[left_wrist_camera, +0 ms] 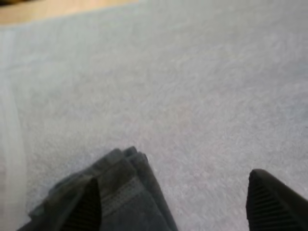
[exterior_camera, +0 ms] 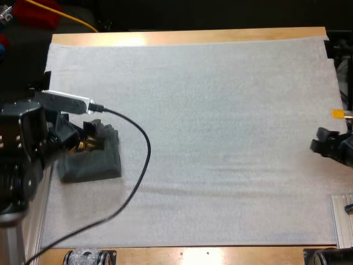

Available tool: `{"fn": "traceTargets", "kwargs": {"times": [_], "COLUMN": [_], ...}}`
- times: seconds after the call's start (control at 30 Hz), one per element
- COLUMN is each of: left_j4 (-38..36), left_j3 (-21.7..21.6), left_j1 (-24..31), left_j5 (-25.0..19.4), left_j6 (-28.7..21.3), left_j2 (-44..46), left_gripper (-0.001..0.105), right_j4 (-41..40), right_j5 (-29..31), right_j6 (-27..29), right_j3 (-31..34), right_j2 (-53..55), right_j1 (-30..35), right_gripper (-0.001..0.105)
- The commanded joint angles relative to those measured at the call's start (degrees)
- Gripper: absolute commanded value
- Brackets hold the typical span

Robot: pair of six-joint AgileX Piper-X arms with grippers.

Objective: Pick towel from pile, fold and stack

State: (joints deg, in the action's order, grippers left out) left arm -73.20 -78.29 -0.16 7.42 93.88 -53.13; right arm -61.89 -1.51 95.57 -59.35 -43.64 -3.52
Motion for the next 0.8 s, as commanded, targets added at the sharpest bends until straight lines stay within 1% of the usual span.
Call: {"fn": "traceTargets", "kwargs": {"times": [0.0,0.1,0.2,0.37,0.4,0.47,0.57,0.67,0.77], "left_j4": [-0.3,-0.3,-0.3,0.2,0.4,1.5,1.6,1.2,1.1], "left_j3": [-0.2,0.7,3.5,10.4,11.1,14.1,16.8,18.7,19.8], "left_j1": [-0.4,-0.8,-0.8,-0.8,-0.8,-0.8,-0.8,-0.8,-0.8], "left_j5": [-0.8,-1.9,-1.8,-2.3,-2.3,-2.3,-2.4,-2.5,-2.5], "left_j6": [0.0,-0.4,-0.3,-0.3,-0.3,-0.2,0.1,0.1,0.1], "left_j2": [1.0,3.5,7.0,15.6,16.9,21.5,26.8,32.4,37.3], "left_gripper": [0.061,0.061,0.061,0.061,0.061,0.061,0.061,0.061,0.061], "right_j4": [-0.2,-0.4,-1.2,-2.8,-3.1,-3.8,-4.0,-4.0,-4.1], "right_j5": [-0.5,-0.6,-0.4,0.1,0.1,0.1,0.0,0.0,-0.3], "right_j6": [0.9,0.9,2.1,6.7,6.7,6.7,6.7,6.7,6.7], "right_j3": [-0.3,-0.3,-0.3,-0.4,-0.4,-0.4,-0.4,-0.4,-0.4], "right_j2": [0.7,2.1,4.5,10.2,10.9,14.1,18.1,22.2,25.9], "right_j1": [0.9,2.1,2.1,2.0,2.0,2.0,2.0,2.0,2.0], "right_gripper": [0.061,0.061,0.061,0.061,0.061,0.061,0.061,0.061,0.061]}}
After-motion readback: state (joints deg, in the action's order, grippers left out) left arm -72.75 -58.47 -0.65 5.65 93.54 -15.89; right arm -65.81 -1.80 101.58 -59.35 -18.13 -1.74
